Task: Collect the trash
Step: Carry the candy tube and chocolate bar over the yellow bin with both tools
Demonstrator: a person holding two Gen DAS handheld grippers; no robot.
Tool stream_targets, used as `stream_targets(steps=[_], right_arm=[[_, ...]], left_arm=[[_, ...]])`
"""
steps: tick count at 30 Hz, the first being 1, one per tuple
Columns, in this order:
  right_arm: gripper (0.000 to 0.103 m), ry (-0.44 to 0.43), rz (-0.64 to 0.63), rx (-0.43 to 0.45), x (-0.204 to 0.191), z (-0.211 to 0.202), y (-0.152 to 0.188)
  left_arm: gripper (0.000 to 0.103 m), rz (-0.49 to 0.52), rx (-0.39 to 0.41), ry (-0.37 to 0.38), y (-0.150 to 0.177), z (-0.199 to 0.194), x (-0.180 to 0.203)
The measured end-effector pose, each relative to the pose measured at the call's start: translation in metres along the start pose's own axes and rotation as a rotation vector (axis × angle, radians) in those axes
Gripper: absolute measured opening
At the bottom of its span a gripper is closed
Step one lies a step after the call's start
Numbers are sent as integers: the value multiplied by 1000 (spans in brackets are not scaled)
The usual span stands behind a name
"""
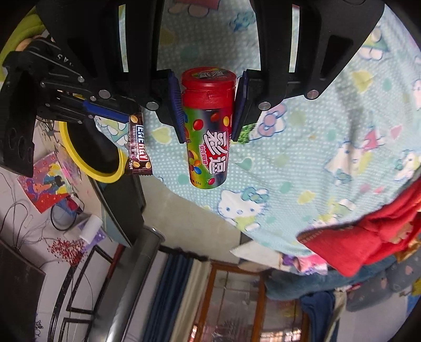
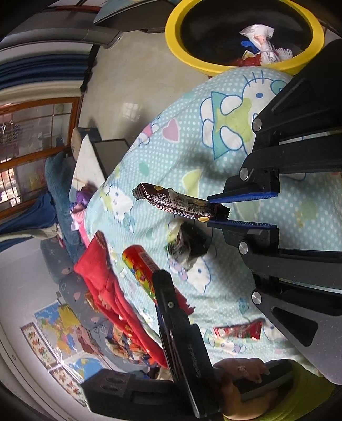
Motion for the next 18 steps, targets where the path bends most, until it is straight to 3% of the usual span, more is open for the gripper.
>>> stream_targets(steps=[10,18], right_arm=[[13,-4,-37,73,-13,-32,-6],[13,45,-21,124,9,-60,-4]], left_arm=[[27,-31,100,-28,7,-45,3],[27,-2,131,16,2,-42,33]])
Point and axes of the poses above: each gripper's, at about its wrist camera, not at the fingertips, and z roughly the way its jaws point, x to its right, y to its underside, the point moved 1 cm from there along z, roughly the way its jaws point, and after that the axes turned 9 degrees about y, right-handed, at the moved point
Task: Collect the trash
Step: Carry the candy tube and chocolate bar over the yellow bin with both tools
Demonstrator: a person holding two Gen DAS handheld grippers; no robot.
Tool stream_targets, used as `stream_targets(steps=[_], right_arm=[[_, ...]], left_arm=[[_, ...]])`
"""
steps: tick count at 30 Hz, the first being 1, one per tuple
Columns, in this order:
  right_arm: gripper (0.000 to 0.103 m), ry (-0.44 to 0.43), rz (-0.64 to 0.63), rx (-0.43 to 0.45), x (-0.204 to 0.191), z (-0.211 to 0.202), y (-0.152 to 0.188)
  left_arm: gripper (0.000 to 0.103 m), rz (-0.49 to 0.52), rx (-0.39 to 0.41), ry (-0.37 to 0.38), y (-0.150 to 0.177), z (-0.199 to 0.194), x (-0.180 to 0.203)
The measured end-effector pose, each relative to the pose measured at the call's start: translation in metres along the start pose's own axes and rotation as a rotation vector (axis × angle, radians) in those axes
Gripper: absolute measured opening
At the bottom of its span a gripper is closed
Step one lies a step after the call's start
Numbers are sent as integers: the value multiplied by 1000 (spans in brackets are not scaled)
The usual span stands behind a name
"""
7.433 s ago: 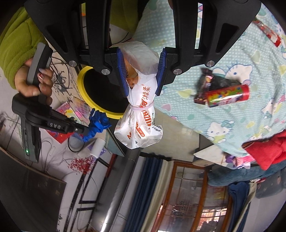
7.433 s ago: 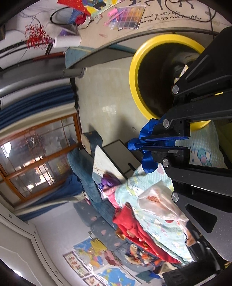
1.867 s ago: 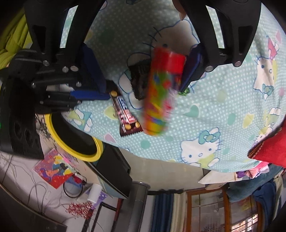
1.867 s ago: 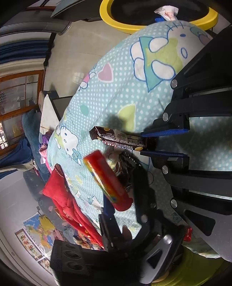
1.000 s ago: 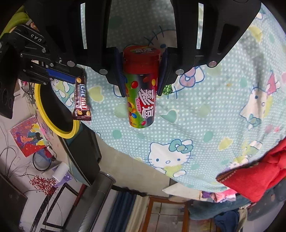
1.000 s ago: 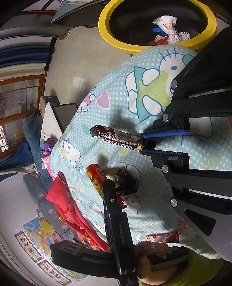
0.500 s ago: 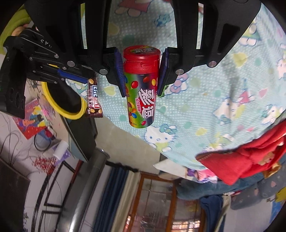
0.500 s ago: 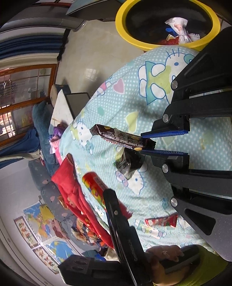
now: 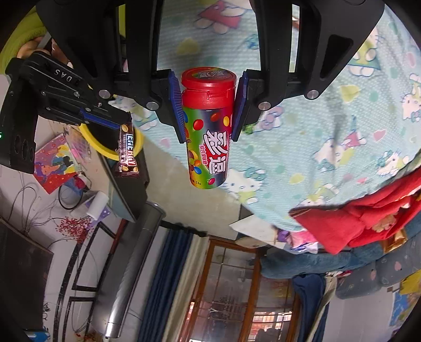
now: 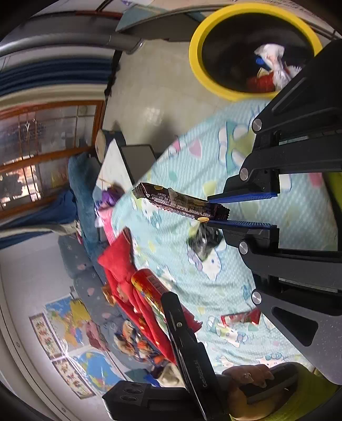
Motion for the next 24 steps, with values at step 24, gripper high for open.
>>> stream_targets(steps=[24], right_arm=[[13,244,307,69,139,-48,17]], left_arm=[[27,147,-84,221,8,78,114]])
Point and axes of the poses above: each gripper's, at about its wrist camera, not at the fingertips, and z roughly the way its jaws point, x to its right, y to its underside, the point moved 1 cm from there along z, roughly the way its jaws point, and after that the axes turned 9 degrees about y, right-handed, at the moved point
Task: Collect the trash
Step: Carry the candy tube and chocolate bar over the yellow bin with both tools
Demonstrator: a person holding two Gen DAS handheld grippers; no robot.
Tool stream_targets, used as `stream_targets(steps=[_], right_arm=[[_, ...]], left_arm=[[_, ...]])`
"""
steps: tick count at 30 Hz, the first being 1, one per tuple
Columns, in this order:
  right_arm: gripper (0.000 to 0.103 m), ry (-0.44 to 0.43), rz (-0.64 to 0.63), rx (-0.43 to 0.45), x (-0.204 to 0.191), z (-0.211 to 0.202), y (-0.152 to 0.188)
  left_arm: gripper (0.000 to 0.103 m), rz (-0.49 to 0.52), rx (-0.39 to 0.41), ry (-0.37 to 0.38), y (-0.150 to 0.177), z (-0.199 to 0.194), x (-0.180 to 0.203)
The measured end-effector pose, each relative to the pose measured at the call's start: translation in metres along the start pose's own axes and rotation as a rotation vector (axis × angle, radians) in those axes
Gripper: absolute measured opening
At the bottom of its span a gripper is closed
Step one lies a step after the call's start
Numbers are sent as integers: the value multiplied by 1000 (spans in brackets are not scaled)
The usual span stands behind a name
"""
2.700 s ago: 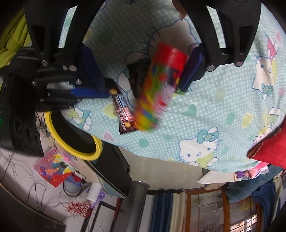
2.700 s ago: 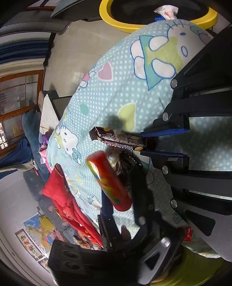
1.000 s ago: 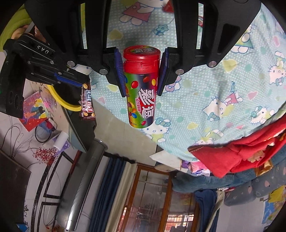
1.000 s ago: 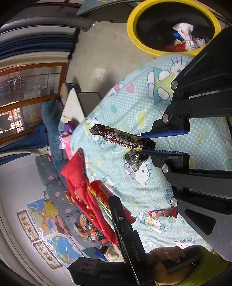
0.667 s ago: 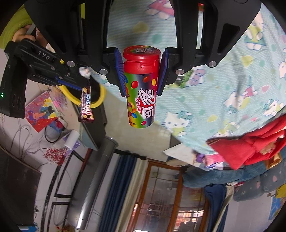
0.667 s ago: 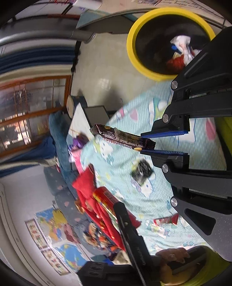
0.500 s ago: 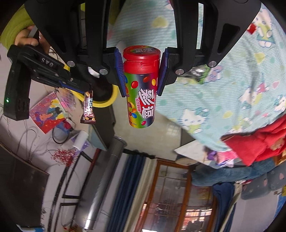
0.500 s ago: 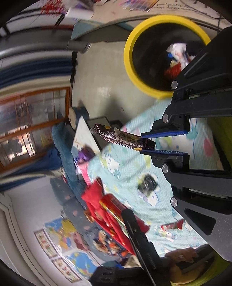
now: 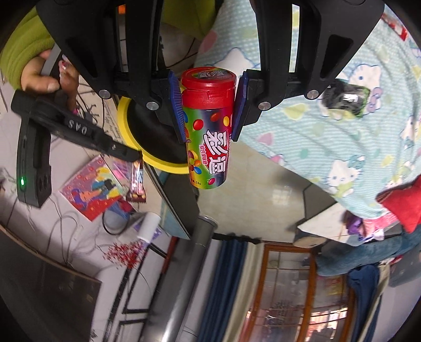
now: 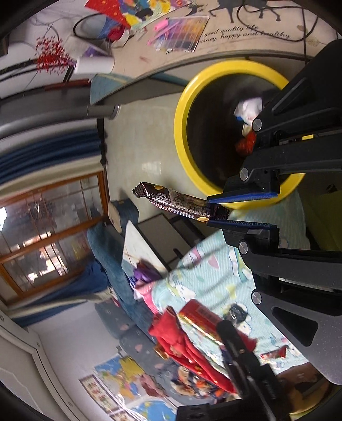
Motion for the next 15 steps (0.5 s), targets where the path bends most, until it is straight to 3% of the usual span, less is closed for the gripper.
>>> stream_targets(steps=[15], right_arm=[[13,102,103,-28,60,10,6]], left_arm=[[27,92,-98,65,15,56,41]])
Point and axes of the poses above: each gripper's, at about its wrist camera, not at the fingertips, and z roughly the way its jaws point, x to its right, y to its underside, the point moved 1 cm from there along z, roughly the way its jaws point, and after that the axes turned 9 degrees about y, right-handed, at the moved point
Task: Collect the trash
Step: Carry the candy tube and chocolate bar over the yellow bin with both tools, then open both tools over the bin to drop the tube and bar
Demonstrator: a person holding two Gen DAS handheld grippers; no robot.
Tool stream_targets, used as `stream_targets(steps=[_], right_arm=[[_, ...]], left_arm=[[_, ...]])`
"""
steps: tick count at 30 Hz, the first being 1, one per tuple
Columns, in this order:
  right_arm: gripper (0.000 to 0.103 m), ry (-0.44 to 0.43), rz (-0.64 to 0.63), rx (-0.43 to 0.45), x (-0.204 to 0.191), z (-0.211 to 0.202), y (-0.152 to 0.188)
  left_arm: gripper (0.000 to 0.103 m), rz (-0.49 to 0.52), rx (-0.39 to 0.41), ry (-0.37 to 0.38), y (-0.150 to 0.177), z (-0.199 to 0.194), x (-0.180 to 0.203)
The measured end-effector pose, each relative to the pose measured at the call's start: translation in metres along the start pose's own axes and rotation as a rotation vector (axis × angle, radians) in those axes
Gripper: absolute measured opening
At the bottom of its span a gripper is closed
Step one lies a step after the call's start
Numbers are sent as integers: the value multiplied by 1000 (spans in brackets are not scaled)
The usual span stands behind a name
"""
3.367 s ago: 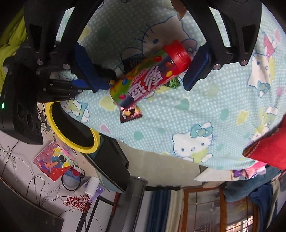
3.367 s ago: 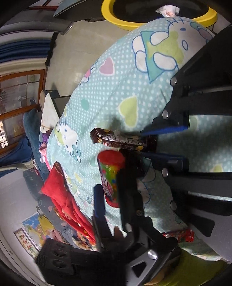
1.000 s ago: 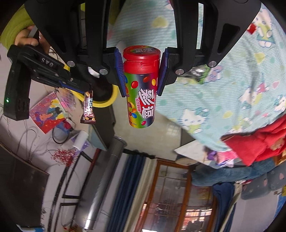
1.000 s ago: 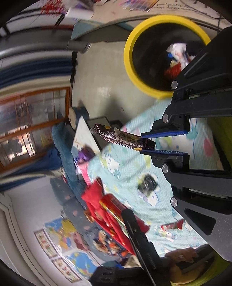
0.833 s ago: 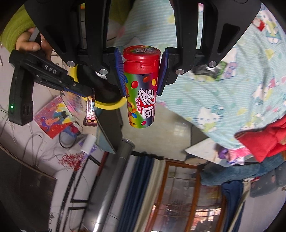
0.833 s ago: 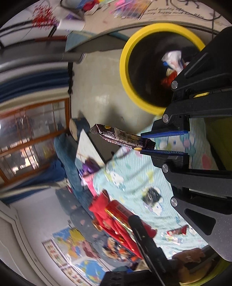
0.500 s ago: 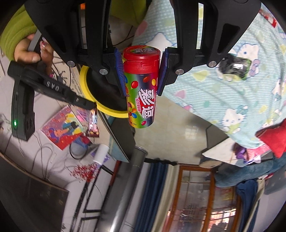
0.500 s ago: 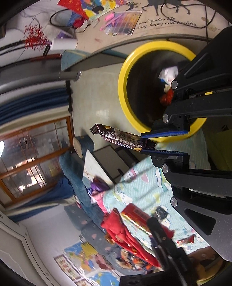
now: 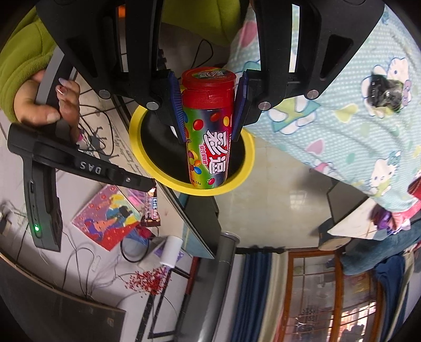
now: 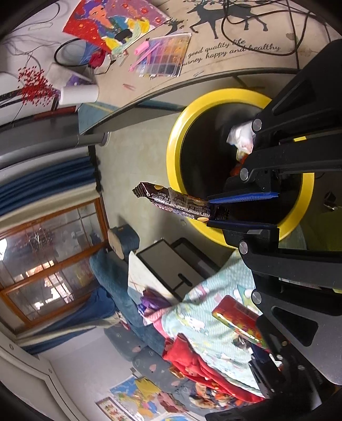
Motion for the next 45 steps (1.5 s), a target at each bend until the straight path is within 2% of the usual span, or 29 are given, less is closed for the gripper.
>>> stream_targets(steps=[24,32,34,35,36,38,40,41,42,45], right_arm=[[13,28,141,-156,68,52,16],[15,21,187,-171,81,58,17],[25,29,205,-168,86,58,17],[29,30,211,-164,87,57,16],[30,32,216,-159,88,56,16],[33,48,213,-147,89,54,15],[40,63,204,-123,88,51,12],[42,74,192,-108,85,48,11],[44,83,180,-96,83,46,10],[50,92,133,-51,71,37,5]], left_arm=[[27,67,-157,54,3,84,20],[27,60,-170,40,-4,108,19],[32,55,-162,23,-6,109,16],[43,51,-158,21,-6,109,15],[52,44,-151,21,-7,108,14],[56,26,-134,25,-8,102,11],[67,16,-115,15,-9,96,9],[80,9,-105,9,-10,94,8],[86,0,-92,6,-11,90,6],[92,-26,-58,-7,-13,75,1]])
Point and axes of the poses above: each gripper's, at about its wrist camera, not at the fingertips, and z roughly the way its jaws point, x to its right, y to its underside, the point moved 1 cm from there along z, roughly the way its jaws point, and after that the axes turned 9 degrees about y, right-handed, at the moved point
